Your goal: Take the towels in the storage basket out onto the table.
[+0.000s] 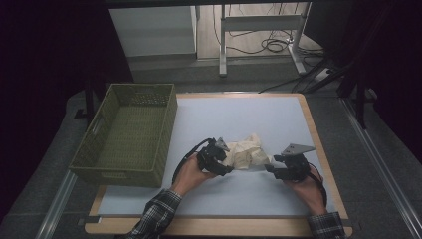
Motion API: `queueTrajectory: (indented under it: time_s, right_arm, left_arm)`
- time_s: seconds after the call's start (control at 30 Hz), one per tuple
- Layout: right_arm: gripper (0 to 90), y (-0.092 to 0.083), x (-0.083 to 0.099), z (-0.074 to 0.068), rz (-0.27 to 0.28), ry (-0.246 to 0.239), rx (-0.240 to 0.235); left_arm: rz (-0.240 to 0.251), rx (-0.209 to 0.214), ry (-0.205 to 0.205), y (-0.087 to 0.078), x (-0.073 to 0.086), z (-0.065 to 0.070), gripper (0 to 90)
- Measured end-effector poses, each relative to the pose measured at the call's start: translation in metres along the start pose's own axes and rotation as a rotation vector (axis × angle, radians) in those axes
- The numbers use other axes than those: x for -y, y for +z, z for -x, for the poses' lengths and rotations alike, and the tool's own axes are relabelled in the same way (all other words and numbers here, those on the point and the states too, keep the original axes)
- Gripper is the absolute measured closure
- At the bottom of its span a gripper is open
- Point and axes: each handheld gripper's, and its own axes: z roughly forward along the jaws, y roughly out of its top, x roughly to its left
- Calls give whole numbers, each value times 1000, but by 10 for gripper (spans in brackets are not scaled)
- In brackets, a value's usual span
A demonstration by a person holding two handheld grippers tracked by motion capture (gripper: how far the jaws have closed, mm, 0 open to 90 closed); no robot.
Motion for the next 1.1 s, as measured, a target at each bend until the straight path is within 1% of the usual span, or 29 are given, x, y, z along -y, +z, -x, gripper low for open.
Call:
queueTrajectory:
  time_s: [0.03, 0.07, 0.1, 0.13, 0.17, 0.2, 0.23, 0.27, 0.33, 0.4, 0.43, 0.5, 0.57, 0.63, 0.73, 0.77, 0.8, 0.83, 0.87, 0.9, 0.93, 0.97, 1.0, 1.03, 1.07, 1.1]
  right_arm:
    - [469, 0, 0, 0, 0, 0, 0]
    - [504, 3, -3, 1, -2, 1, -11]
    - [637, 8, -7, 3, -12, -8, -20]
    - [637, 8, -7, 3, -12, -8, -20]
    - [696, 9, -9, 3, -17, -11, -22]
    - [775, 10, -10, 4, -23, -11, -36]
    - [821, 10, -11, 4, -30, -3, -54]
    - [864, 8, -13, 5, -32, 2, -61]
    - [875, 2, -16, 7, -30, -1, -62]
    - [877, -7, -23, 10, -24, -8, -45]
    - [877, -7, -23, 10, -24, -8, -45]
    - [877, -16, -31, 15, -10, -7, -27]
    - [877, -23, -37, 19, 3, -4, -20]
    - [876, -29, -46, 25, 6, -4, 1]
    - [877, -34, -59, 33, 4, -4, 24]
    - [877, -35, -67, 38, 3, -2, 39]
    - [877, -35, -67, 38, 3, -2, 39]
    - [876, -35, -76, 44, 1, 3, 52]
    - [876, -35, -76, 44, 1, 3, 52]
    - [876, -33, -85, 50, -5, 10, 68]
    - [876, -33, -85, 50, -5, 10, 68]
    - [877, -30, -89, 53, -14, 13, 78]
    - [876, -26, -93, 57, -25, 20, 87]
    - [875, -18, -97, 64, -42, 30, 97]
    - [875, -18, -97, 64, -42, 30, 97]
    - [868, -12, -98, 68, -55, 43, 101]
  left_arm:
    - [-4, -2, -2, 1, 0, 0, 473]
    - [-6, -11, 2, 3, 0, 0, 524]
    - [-4, -11, 4, 4, 0, -1, 689]
    - [-4, -11, 4, 4, 0, -1, 758]
    - [4, -3, 0, 3, 0, -3, 758]
    - [9, 3, -4, 2, 0, -4, 815]
    - [19, -4, -1, -1, 0, -4, 848]
    - [21, -9, 2, -4, -1, -5, 865]
    - [34, -23, 1, -11, -2, -7, 870]
    - [48, -38, -4, -19, -5, -10, 873]
    - [60, -49, -8, -25, -6, -12, 873]
    - [83, -65, -15, -37, -11, -17, 873]
    - [99, -70, -23, -44, -15, -20, 872]
    - [102, -95, -35, -51, -22, -27, 871]
    - [111, -119, -56, -57, -30, -36, 870]
    - [111, -124, -60, -58, -32, -38, 871]
    - [112, -135, -64, -59, -35, -42, 871]
    - [109, -146, -69, -59, -39, -46, 868]
    - [104, -156, -77, -59, -42, -50, 868]
    - [77, -203, -81, -56, -50, -59, 866]
    - [77, -203, -81, -56, -50, -59, 866]
    - [65, -217, -99, -52, -54, -66, 866]
    - [60, -222, -108, -49, -55, -70, 857]
    - [36, -243, -134, -41, -57, -82, 829]
    - [36, -243, -134, -41, -57, -82, 798]
    - [32, -241, -164, -36, -56, -87, 798]
